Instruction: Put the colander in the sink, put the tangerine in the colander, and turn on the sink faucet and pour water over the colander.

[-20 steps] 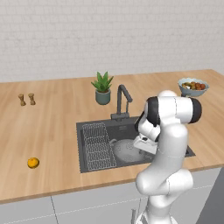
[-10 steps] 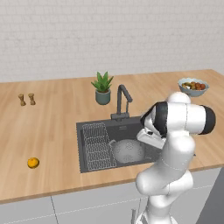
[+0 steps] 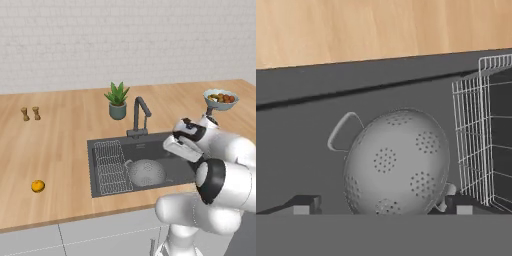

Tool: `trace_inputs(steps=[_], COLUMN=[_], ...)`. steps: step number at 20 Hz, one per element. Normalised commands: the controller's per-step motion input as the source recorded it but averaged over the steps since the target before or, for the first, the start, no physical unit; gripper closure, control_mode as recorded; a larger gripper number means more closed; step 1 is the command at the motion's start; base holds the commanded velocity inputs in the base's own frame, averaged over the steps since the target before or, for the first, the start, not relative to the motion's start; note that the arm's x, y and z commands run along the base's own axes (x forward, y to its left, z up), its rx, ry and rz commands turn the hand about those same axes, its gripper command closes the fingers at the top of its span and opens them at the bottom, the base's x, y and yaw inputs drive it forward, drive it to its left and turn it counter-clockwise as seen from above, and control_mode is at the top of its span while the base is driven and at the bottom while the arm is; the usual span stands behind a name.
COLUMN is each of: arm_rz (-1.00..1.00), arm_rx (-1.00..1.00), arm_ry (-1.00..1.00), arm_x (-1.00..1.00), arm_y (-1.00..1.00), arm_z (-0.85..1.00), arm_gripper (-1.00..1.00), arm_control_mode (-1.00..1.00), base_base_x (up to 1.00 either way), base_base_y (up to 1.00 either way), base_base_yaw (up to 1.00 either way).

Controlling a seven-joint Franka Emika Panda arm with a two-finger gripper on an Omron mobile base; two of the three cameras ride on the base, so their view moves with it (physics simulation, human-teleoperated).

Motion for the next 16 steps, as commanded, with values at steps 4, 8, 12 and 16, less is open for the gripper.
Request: trace_inputs(steps=[4,8,12,16], arm_rz=[-0.23,-0.23,-0.21,-0.24], arm_rx=[0.00,0.00,0.00,-0.02], arm_ry=[0.06,0.14,0.16,0.14], arm_x=[-0.61,-0.63,-0.64,-0.47], arm_y=[0.31,0.55,0.80,1.00], arm_z=[0.78,0.49,0.23,0.14], arm_gripper=[-1.00,-1.00,-1.00,-1.00], arm_control_mode=[-1.00,-1.00,-1.00,-1.00], base_base_x=[0.00,0.00,0.00,0.00], base_base_y=[0.00,0.00,0.00,0.00], base_base_yaw=[0.00,0.00,0.00,0.00])
